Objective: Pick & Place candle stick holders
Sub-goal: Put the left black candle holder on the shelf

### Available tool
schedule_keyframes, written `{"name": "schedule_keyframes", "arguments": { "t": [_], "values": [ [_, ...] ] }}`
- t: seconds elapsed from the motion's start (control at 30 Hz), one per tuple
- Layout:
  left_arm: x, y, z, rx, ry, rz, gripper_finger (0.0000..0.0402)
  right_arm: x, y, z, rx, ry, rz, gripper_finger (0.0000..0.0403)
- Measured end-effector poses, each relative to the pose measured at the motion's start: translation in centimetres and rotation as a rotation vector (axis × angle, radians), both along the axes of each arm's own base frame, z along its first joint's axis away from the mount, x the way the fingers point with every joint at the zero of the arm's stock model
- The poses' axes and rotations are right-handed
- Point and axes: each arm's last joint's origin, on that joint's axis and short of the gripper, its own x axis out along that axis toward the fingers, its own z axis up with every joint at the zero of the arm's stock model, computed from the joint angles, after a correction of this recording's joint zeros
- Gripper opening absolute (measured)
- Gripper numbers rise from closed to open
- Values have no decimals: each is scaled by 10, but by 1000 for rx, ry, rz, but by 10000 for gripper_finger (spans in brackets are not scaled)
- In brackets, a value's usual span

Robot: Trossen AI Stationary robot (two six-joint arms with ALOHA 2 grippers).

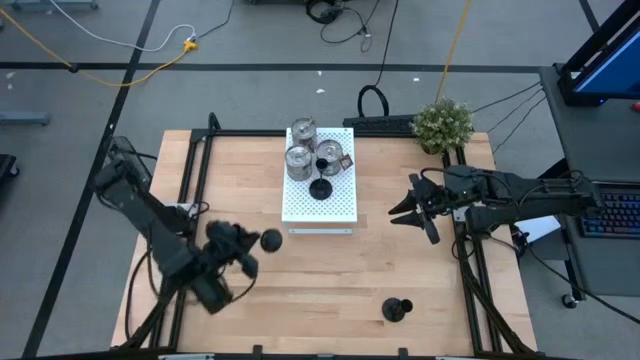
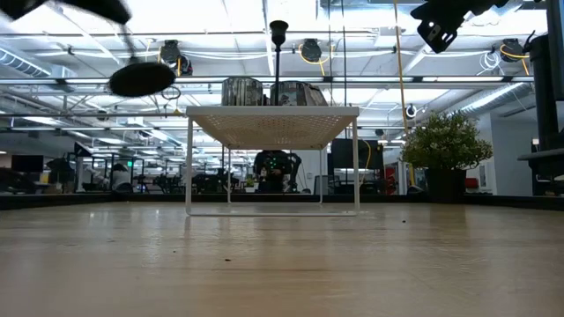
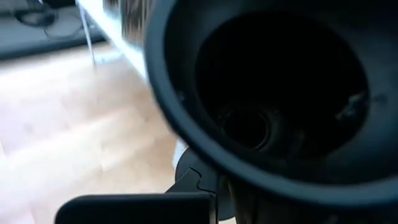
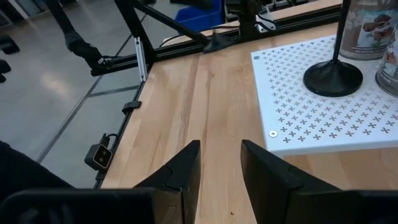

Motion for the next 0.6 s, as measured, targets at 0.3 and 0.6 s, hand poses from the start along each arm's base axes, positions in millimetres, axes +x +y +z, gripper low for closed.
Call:
{"name": "schedule_keyframes", "arguments": {
  "t": [0.3, 0.6],
  "values": [
    [46, 62, 76, 151, 140, -63, 12, 0, 0, 0, 0, 4, 1, 105],
    [79, 126, 95, 86, 122, -36, 12, 0, 0, -1, 1, 12, 4, 105]
  ]
}}
